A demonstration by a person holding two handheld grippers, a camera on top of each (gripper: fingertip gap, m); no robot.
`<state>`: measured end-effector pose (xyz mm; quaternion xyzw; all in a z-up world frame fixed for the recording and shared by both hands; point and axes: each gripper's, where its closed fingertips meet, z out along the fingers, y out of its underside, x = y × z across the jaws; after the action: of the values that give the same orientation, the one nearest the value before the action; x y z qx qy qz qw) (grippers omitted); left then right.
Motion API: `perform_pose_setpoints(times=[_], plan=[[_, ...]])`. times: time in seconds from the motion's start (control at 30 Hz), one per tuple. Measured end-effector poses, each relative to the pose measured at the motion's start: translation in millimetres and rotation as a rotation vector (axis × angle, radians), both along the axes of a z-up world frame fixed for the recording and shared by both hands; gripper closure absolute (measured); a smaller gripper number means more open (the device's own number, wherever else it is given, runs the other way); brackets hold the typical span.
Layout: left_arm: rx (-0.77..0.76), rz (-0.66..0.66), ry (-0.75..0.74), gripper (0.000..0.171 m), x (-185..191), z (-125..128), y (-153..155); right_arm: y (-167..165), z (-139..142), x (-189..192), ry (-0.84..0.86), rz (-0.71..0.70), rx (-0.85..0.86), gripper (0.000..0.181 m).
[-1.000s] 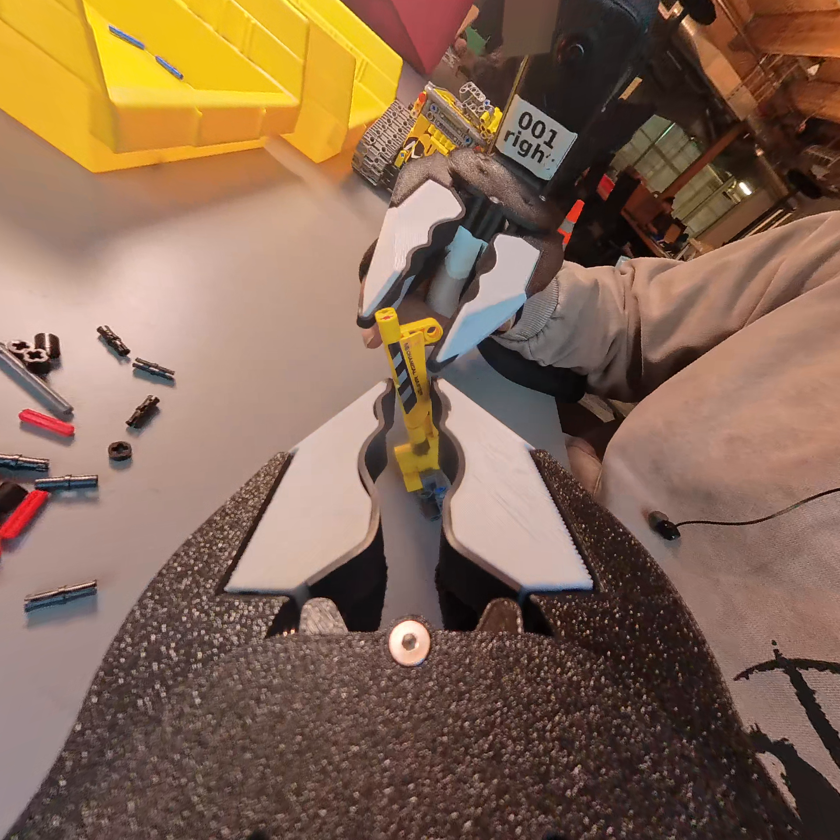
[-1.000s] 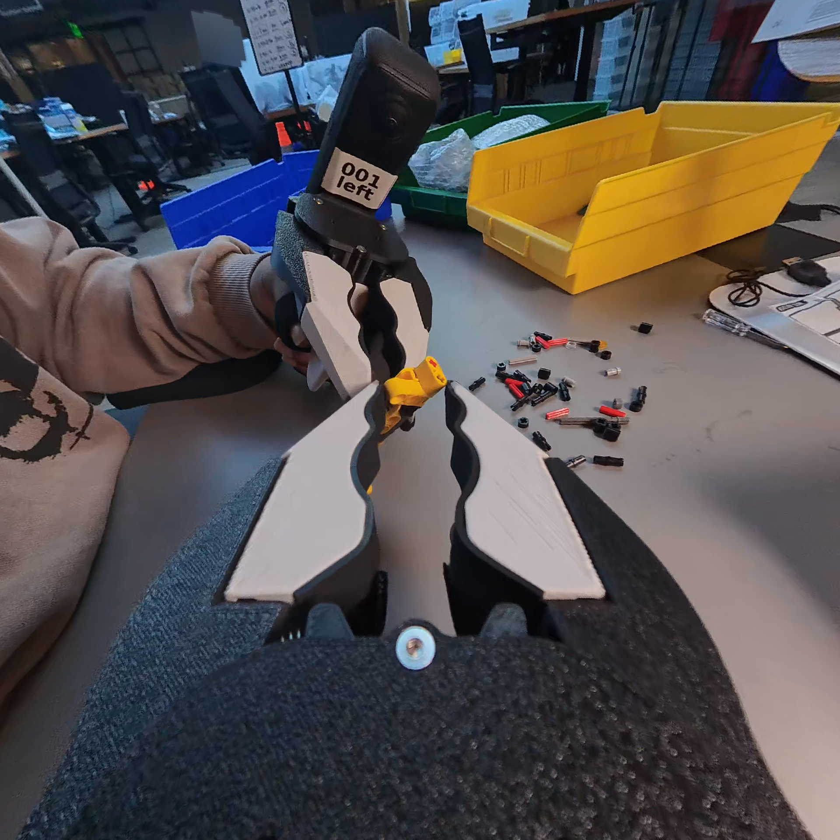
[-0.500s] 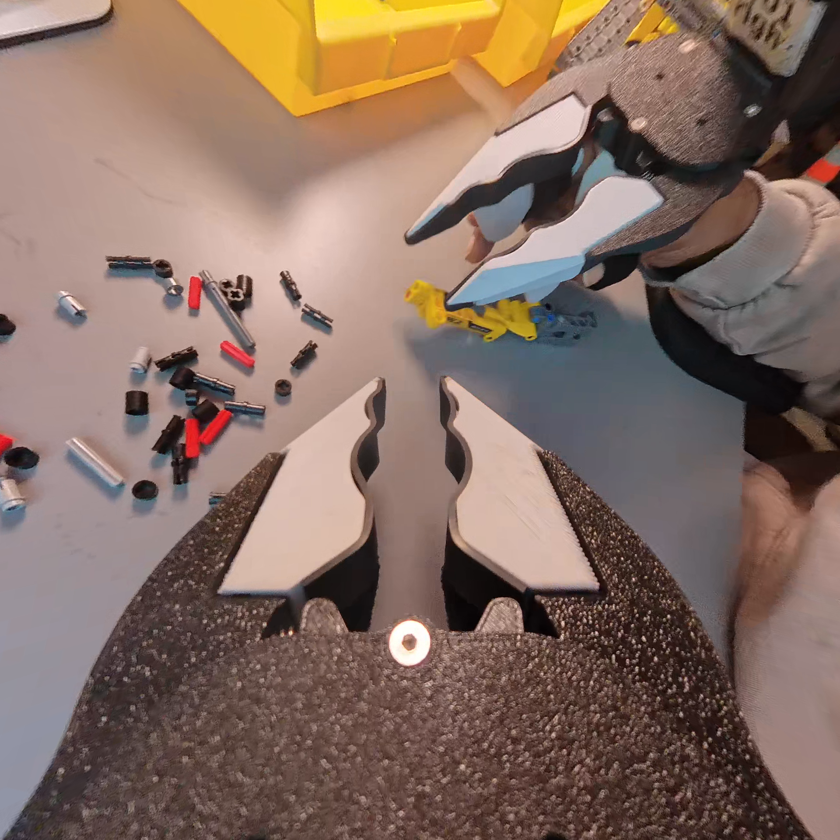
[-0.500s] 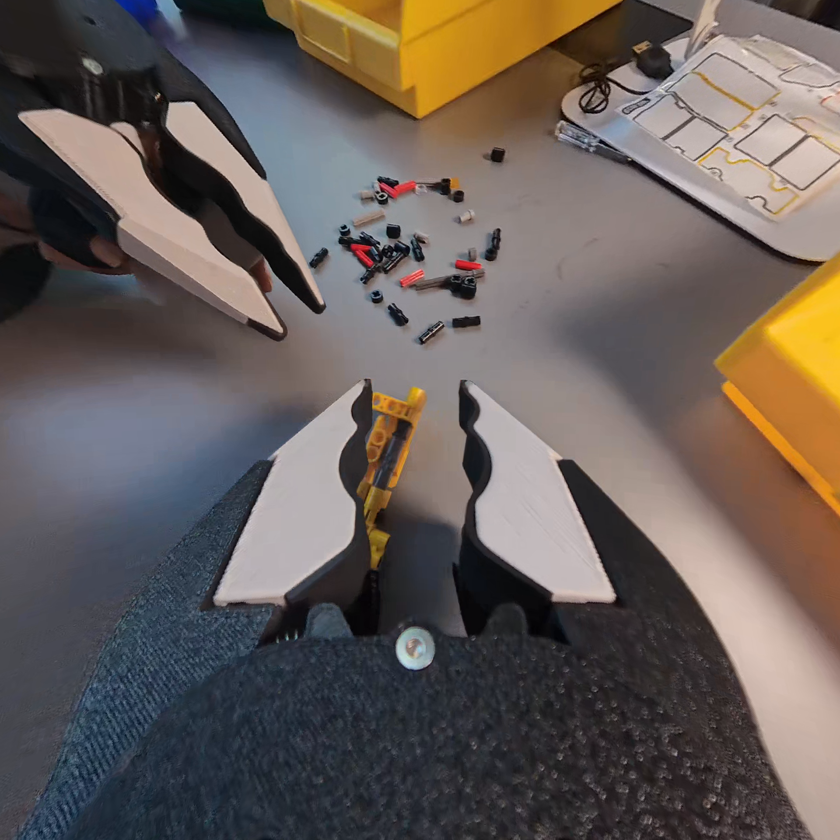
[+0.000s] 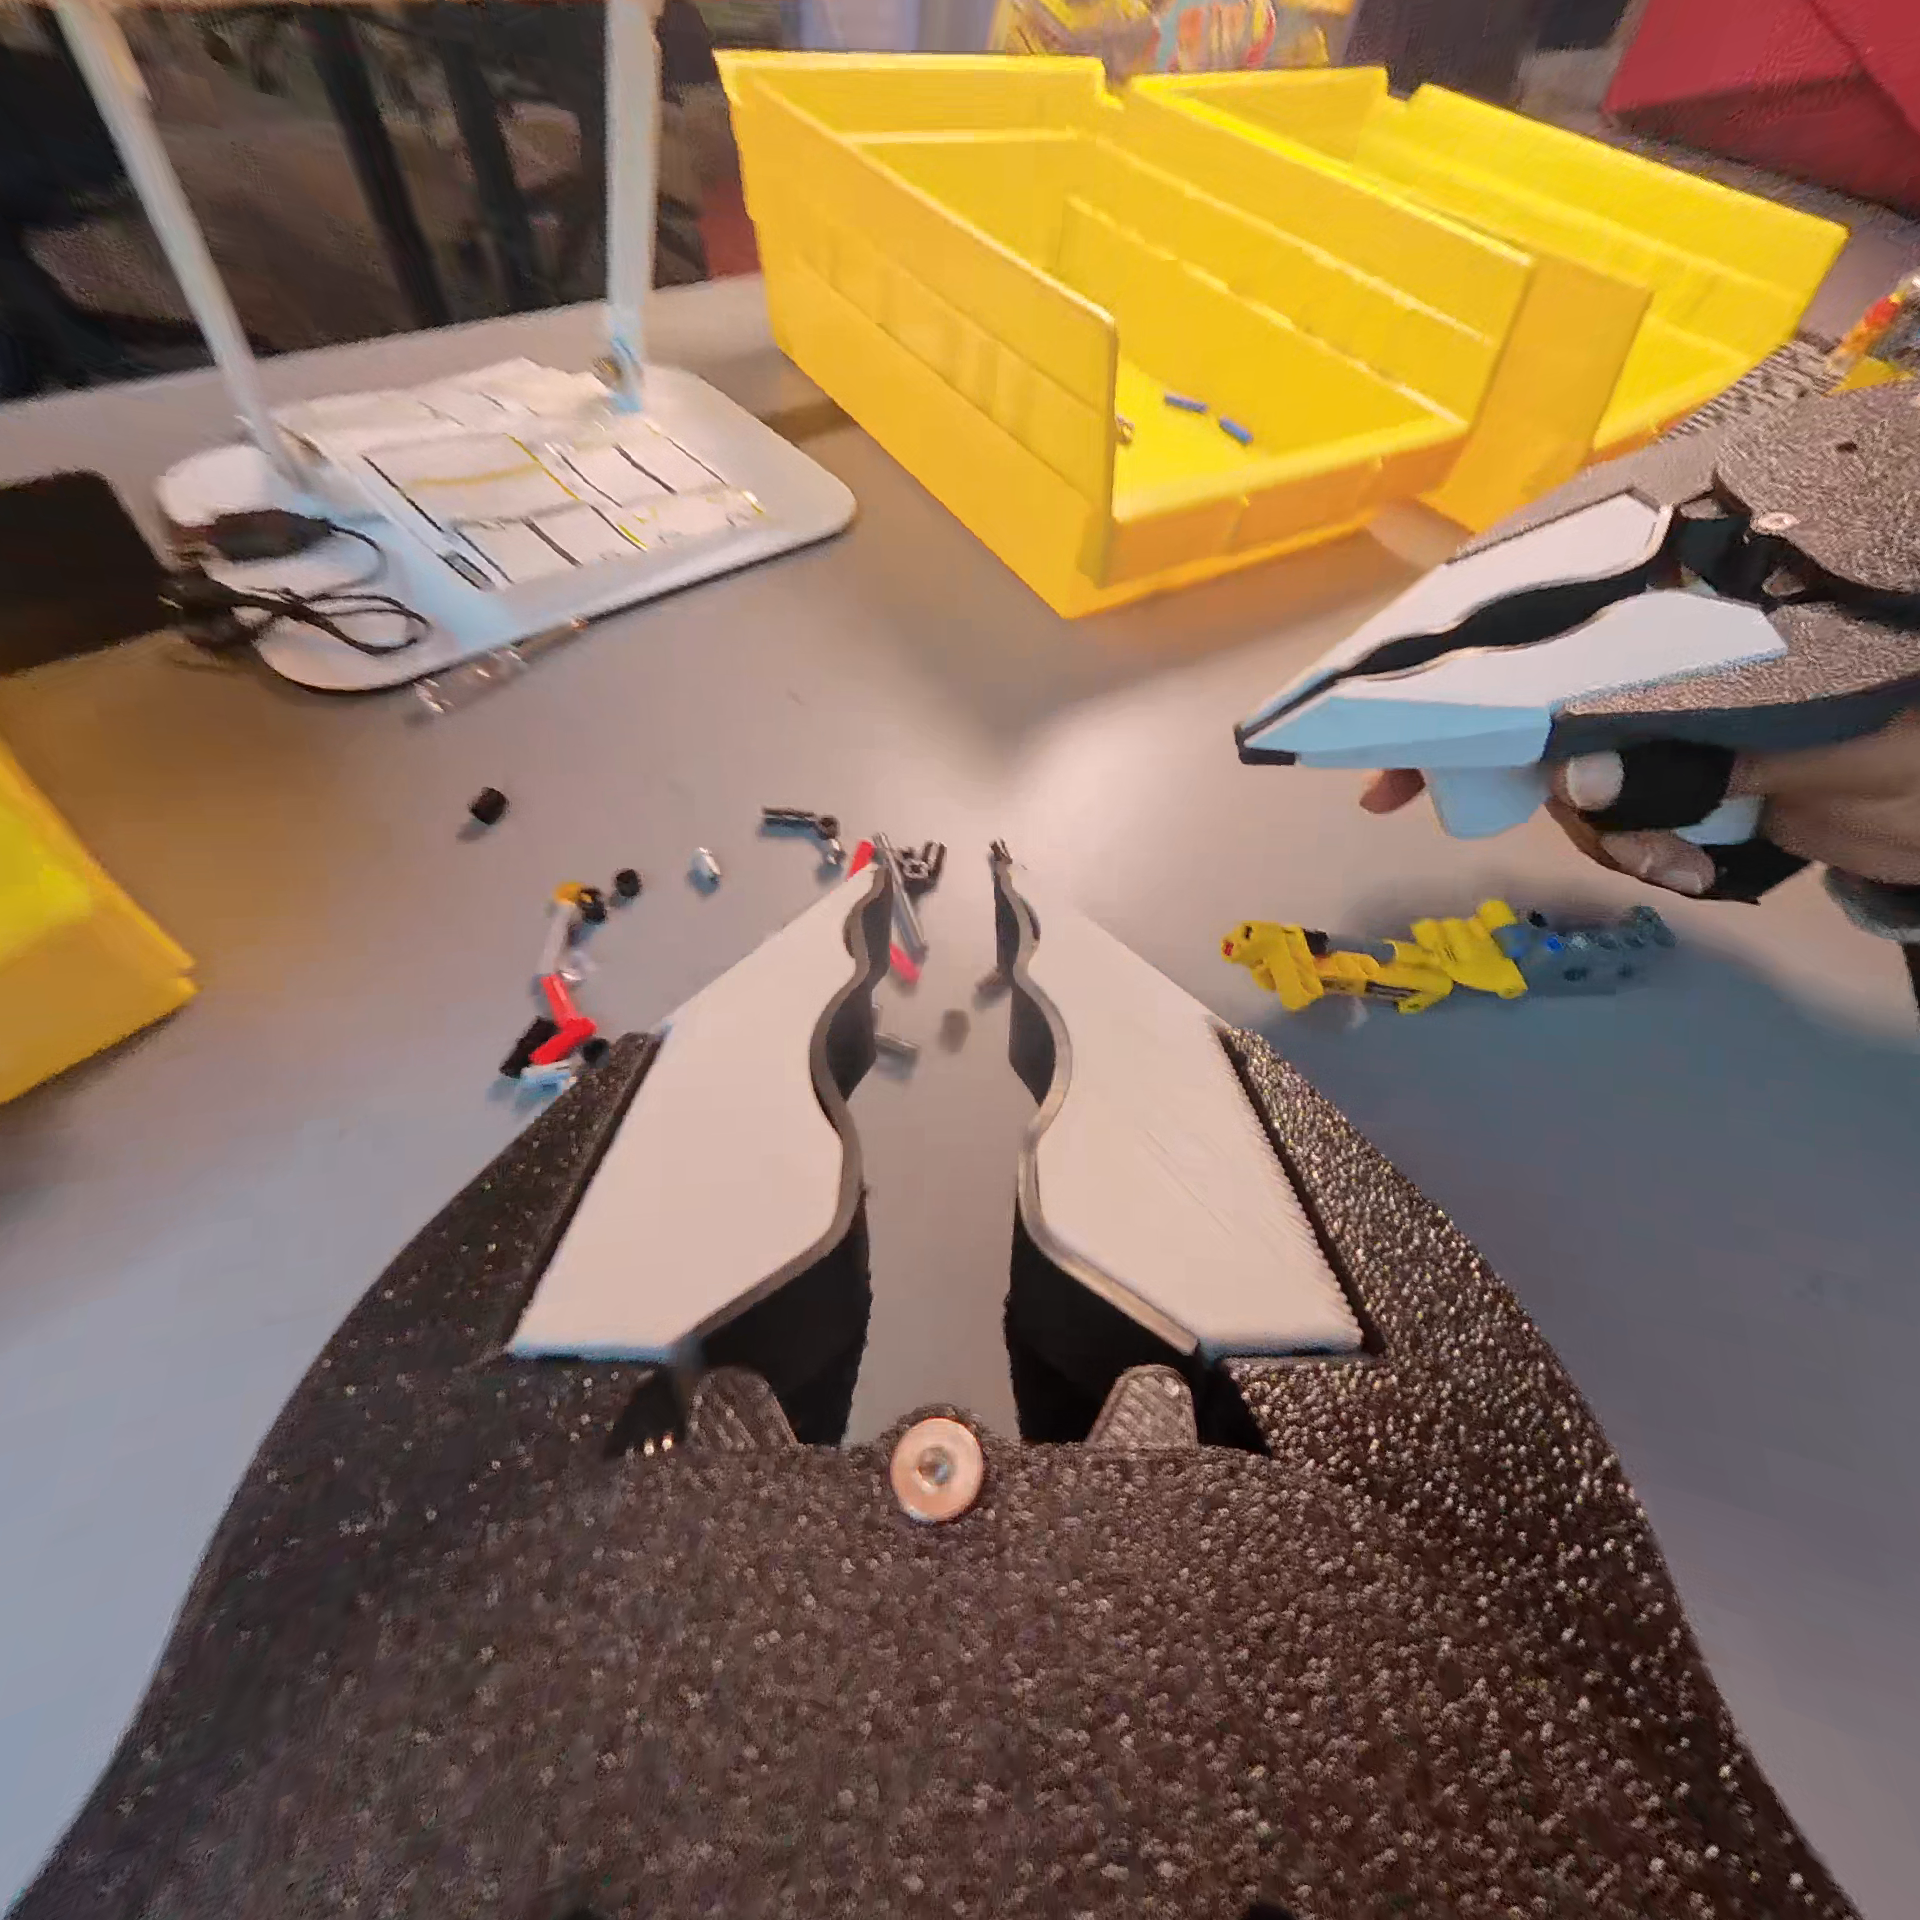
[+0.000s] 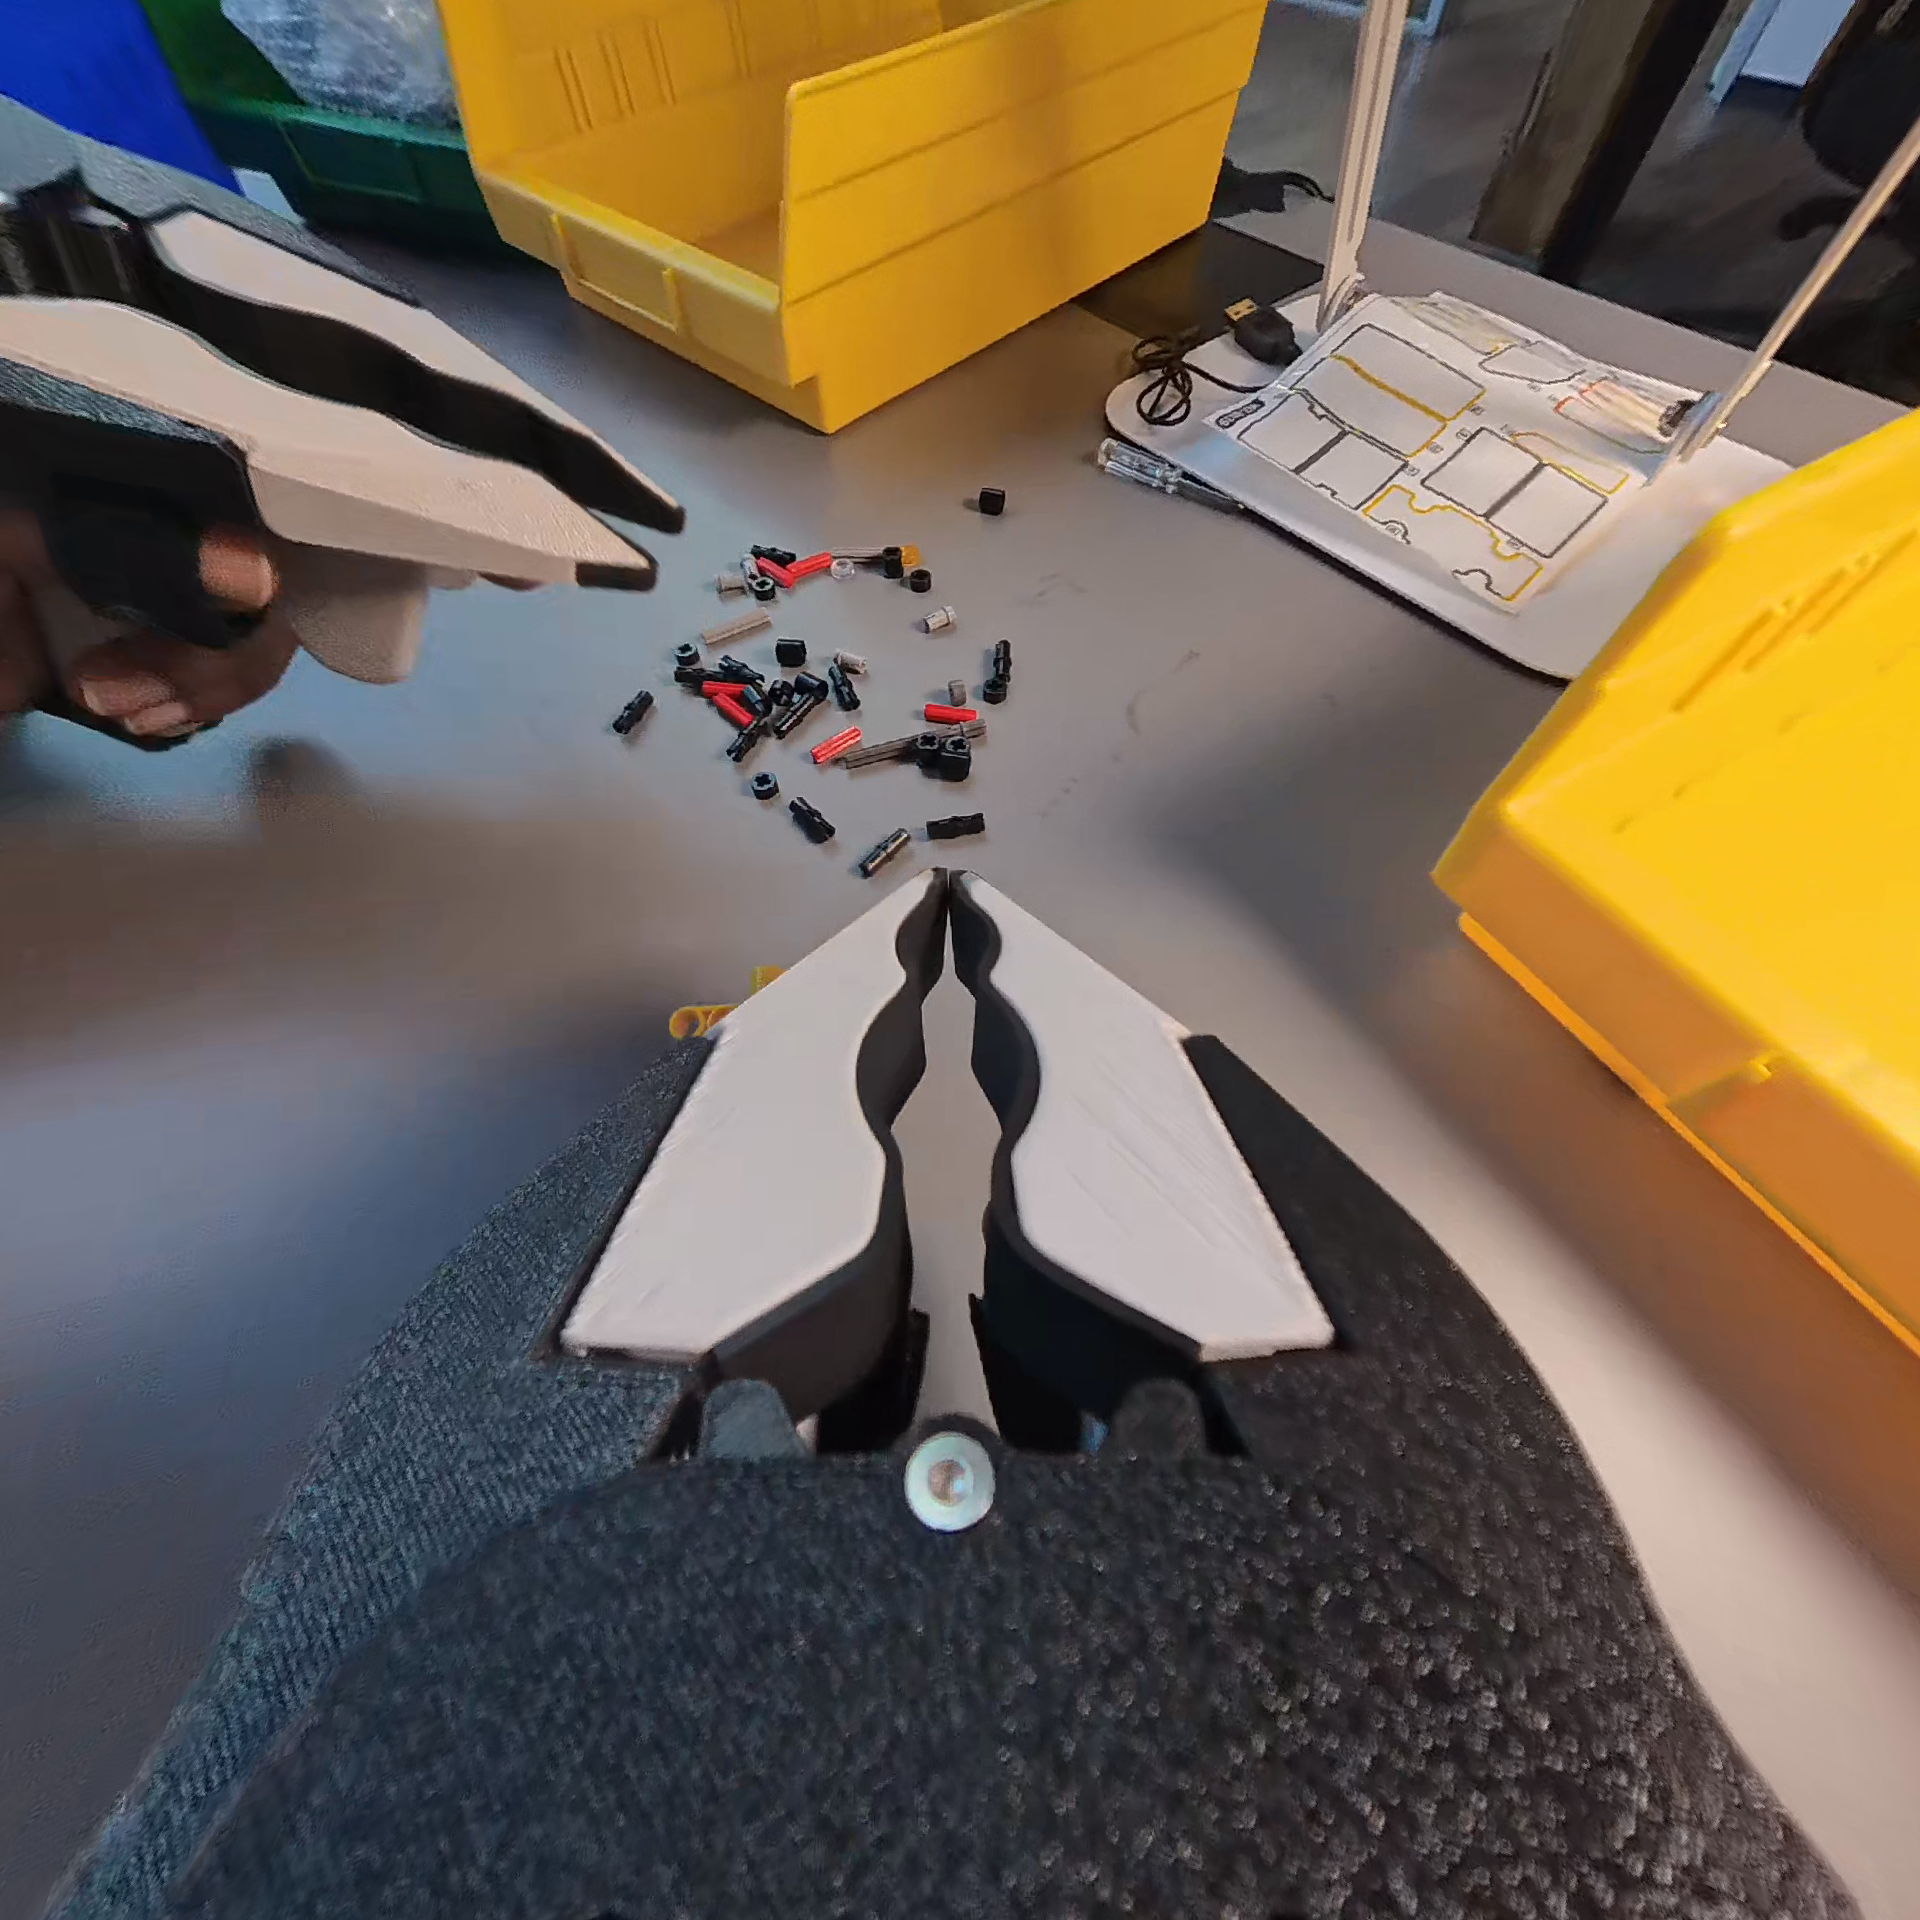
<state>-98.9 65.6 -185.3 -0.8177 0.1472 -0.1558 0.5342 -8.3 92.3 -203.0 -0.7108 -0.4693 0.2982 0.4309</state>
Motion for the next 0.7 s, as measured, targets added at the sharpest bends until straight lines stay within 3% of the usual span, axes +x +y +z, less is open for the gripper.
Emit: perform_pose_setpoints(times=[0.03,0.17,0.33,0.4,0.5,0.6,0.7], plan=[[0.016,0.023,0.017,0.152,-4,2,1,1,0,2,0.006,-0.001,-0.008,0.181],[-0.019,0.015,0.061,0.15,0,-7,1,-4,9,3,0.014,0.052,-0.02,0.151],[-0.184,-0.131,0.244,0.162,33,-3,0,5,13,8,0.022,0.005,0.019,0.152],[-0.246,-0.176,0.347,0.163,53,16,2,14,7,12,0.015,-0.023,0.01,0.152],[-0.259,-0.226,0.524,0.164,88,65,3,21,2,19,0.037,-0.048,-0.03,0.154],[-0.212,-0.286,0.714,0.168,124,113,-6,24,1,21,0.062,-0.058,-0.06,0.154],[-0.159,-0.334,0.948,0.171,147,138,-21,27,4,23,0.083,-0.065,-0.05,0.154]])
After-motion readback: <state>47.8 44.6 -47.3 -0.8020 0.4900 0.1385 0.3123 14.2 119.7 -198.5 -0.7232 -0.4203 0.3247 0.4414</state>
